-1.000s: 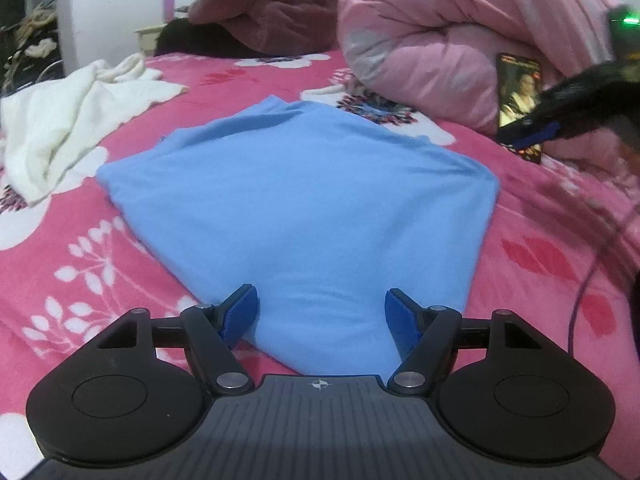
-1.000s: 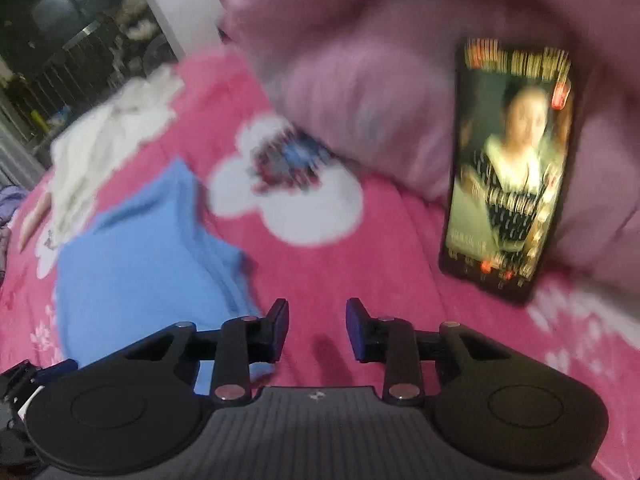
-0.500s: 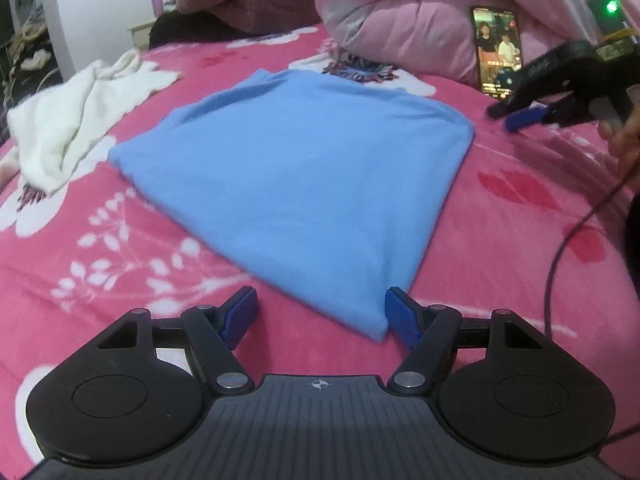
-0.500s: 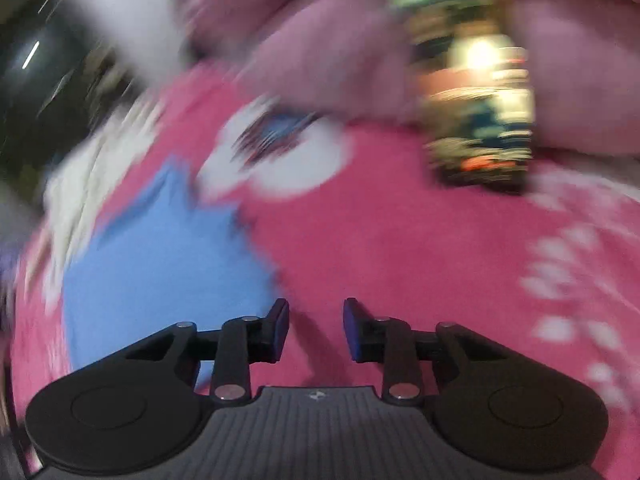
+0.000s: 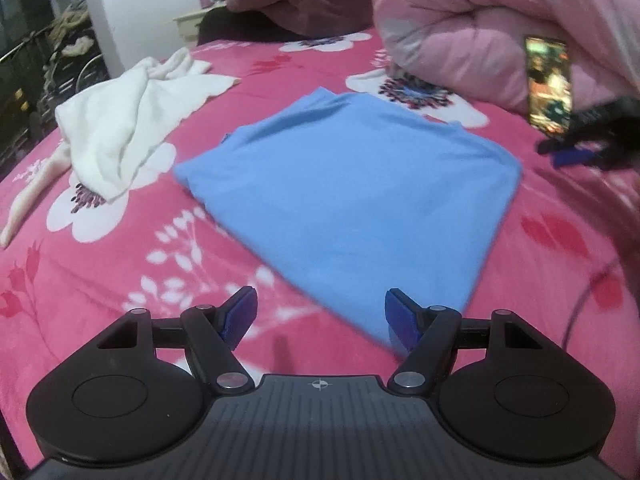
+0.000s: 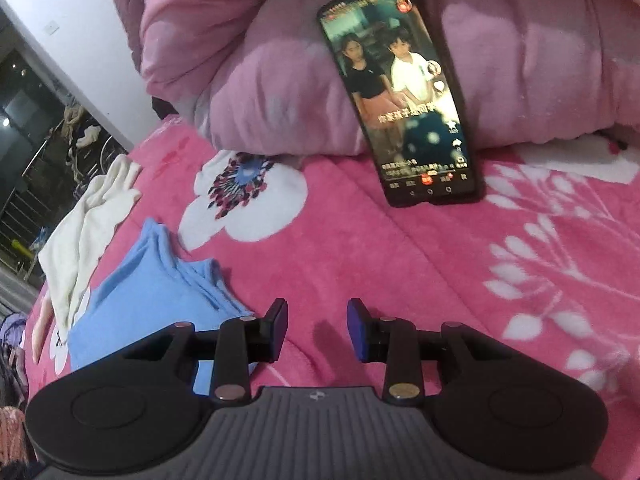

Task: Fold clothes

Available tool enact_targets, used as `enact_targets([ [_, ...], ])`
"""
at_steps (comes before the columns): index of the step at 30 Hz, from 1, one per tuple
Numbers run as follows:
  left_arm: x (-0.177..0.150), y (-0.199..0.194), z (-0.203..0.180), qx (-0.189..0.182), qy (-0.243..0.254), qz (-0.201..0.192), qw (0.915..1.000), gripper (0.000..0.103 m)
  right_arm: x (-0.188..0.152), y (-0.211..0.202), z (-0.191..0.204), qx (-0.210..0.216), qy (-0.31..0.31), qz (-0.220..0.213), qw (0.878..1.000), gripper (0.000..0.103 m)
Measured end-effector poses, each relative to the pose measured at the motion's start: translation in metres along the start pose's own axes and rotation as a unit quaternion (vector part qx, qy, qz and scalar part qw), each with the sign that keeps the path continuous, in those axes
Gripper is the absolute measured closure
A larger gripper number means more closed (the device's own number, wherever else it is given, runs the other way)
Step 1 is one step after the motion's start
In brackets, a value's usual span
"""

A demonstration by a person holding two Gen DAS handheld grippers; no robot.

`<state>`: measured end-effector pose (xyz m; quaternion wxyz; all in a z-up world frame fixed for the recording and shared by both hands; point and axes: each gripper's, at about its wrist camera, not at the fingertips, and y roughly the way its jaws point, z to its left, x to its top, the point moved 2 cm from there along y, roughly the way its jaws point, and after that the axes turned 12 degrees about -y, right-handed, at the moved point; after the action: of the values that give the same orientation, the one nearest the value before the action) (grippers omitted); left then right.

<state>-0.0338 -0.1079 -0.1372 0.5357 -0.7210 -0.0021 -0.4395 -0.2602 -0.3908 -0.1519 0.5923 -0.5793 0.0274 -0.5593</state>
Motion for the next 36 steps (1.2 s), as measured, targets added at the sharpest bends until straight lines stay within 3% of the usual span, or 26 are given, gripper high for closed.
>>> enact_targets([
  [4, 0.024, 0.024, -0.014, 0.021, -0.024, 0.025, 0.9992, 0.032, 0.002, -0.005, 0.013, -0.015, -0.055, -0.017, 0.998, 0.067],
  [7, 0.025, 0.041, -0.018, 0.032, -0.051, 0.053, 0.9968, 0.032, 0.001, -0.007, 0.037, -0.015, -0.13, -0.033, 0.991, 0.067],
  [10, 0.018, 0.054, -0.017, 0.036, -0.086, 0.086, 0.992, 0.032, -0.006, -0.008, 0.07, -0.003, -0.228, -0.045, 0.973, 0.067],
  [15, 0.017, 0.057, -0.021, 0.046, -0.083, 0.092, 0.9912, 0.032, -0.023, 0.014, 0.108, -0.002, -0.337, -0.014, 0.941, 0.07],
  [18, 0.018, 0.058, -0.02, 0.047, -0.087, 0.096, 0.9905, 0.031, -0.02, 0.03, 0.096, -0.044, -0.322, 0.014, 0.946, 0.072],
  [22, 0.019, 0.058, -0.022, 0.053, -0.085, 0.097, 0.9903, 0.031, 0.006, 0.018, 0.071, -0.071, -0.238, -0.018, 0.968, 0.071],
  [26, 0.019, 0.058, -0.024, 0.059, -0.08, 0.097, 0.9904, 0.031, 0.01, 0.009, 0.097, -0.022, -0.294, -0.05, 0.954, 0.071],
  [28, 0.019, 0.058, -0.025, 0.062, -0.079, 0.097, 0.9903, 0.031, 0.004, 0.017, 0.114, 0.01, -0.33, -0.036, 0.943, 0.072],
  [31, 0.019, 0.059, -0.026, 0.063, -0.078, 0.097, 0.9902, 0.031, -0.003, 0.042, 0.123, 0.001, -0.368, 0.001, 0.93, 0.072],
  [33, 0.019, 0.059, -0.025, 0.062, -0.079, 0.097, 0.9901, 0.031, 0.003, 0.056, 0.109, -0.018, -0.34, 0.008, 0.94, 0.071],
  [34, 0.019, 0.059, -0.025, 0.062, -0.08, 0.097, 0.9902, 0.031, 0.01, 0.058, 0.098, -0.022, -0.309, 0.008, 0.951, 0.068],
  [36, 0.019, 0.059, -0.025, 0.061, -0.079, 0.096, 0.9904, 0.03, 0.019, 0.05, 0.084, -0.038, -0.262, -0.01, 0.964, 0.068],
])
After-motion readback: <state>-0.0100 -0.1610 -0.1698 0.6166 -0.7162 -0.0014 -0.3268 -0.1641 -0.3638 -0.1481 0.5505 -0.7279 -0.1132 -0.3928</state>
